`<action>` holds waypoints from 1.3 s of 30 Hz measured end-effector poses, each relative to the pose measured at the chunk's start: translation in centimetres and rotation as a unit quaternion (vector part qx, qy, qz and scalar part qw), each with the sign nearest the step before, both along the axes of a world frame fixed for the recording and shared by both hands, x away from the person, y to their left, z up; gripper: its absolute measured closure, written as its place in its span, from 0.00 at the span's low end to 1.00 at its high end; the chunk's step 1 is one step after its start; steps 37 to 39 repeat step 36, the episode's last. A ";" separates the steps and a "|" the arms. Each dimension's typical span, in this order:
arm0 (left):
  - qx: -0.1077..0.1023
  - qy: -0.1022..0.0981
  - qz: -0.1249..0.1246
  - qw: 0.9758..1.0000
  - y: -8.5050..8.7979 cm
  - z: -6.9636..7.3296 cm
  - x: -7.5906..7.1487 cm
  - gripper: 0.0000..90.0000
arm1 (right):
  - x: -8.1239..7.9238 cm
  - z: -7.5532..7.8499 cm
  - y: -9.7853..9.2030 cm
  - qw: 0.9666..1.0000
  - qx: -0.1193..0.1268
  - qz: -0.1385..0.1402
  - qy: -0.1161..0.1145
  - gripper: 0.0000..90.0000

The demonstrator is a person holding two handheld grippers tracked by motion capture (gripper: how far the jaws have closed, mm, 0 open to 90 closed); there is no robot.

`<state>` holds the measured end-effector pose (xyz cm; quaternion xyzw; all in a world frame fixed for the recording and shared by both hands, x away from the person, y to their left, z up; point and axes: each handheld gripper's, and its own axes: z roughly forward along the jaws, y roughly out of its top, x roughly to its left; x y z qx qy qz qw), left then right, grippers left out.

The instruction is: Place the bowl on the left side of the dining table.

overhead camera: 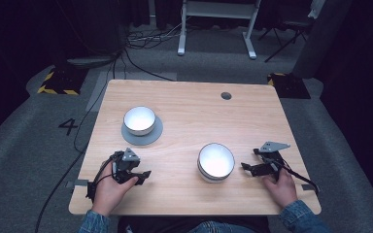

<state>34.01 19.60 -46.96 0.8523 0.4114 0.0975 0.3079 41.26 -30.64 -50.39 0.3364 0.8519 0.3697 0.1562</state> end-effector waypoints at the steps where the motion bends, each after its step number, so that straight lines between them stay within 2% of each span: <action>1: 0.000 0.000 0.000 1.000 0.0 0.0 0.0 0.44 | 0.0 0.0 0.0 1.000 0.000 0.000 0.000 0.15; 3: -0.002 0.017 0.000 1.000 0.3 -0.4 -0.2 0.43 | 0.0 0.0 0.0 1.000 0.000 0.000 0.000 0.15; 8: -0.005 0.032 0.001 0.999 0.6 -1.3 -0.3 0.42 | 0.0 0.0 0.0 1.000 0.000 0.000 0.000 0.15; 12: -0.014 0.024 -0.001 1.000 0.8 -1.7 -0.7 0.41 | 0.0 0.0 0.0 1.000 0.000 0.000 0.000 0.15; 15: -0.028 0.010 -0.002 1.000 0.9 -2.1 -0.9 0.38 | 0.0 0.0 0.0 1.000 0.000 0.000 0.000 0.15; 16: -0.027 -0.018 -0.004 0.999 1.1 -2.4 -1.0 0.37 | 0.0 0.0 0.0 1.000 0.000 0.000 0.000 0.15; 17: -0.037 -0.019 -0.008 0.999 1.1 -2.6 -1.1 0.34 | 0.0 0.0 0.0 1.000 0.000 0.000 0.000 0.15; 18: -0.037 -0.019 -0.008 0.999 1.1 -2.6 -1.1 0.31 | 0.0 0.0 0.0 1.000 0.000 0.000 0.000 0.15; 19: -0.047 -0.029 -0.010 0.998 1.1 -2.9 -1.2 0.31 | 0.0 0.0 0.0 1.000 0.000 0.000 0.000 0.15; 20: -0.045 -0.046 -0.022 0.998 1.2 -3.3 -1.2 0.28 | 0.0 0.0 0.0 1.000 0.000 0.000 0.000 0.15; 22: -0.033 -0.054 -0.032 0.997 1.3 -3.2 -1.2 0.25 | 0.0 0.0 0.0 1.000 0.000 0.000 0.000 0.15; 24: -0.033 -0.050 -0.028 0.998 1.1 -3.3 -1.3 0.24 | 0.0 0.0 0.0 1.000 0.000 0.000 0.000 0.15; 27: -0.009 -0.058 -0.034 0.998 0.6 -3.3 -1.4 0.21 | 0.0 0.0 0.0 1.000 0.000 0.000 0.000 0.15; 30: -0.009 -0.055 -0.028 0.998 0.4 -3.3 -1.4 0.18 | 0.0 0.0 0.0 1.000 0.000 0.000 0.000 0.15; 39: -0.011 -0.053 -0.026 0.998 0.4 -3.3 -1.4 0.18 | 0.0 0.0 0.0 1.000 0.000 0.000 0.000 0.15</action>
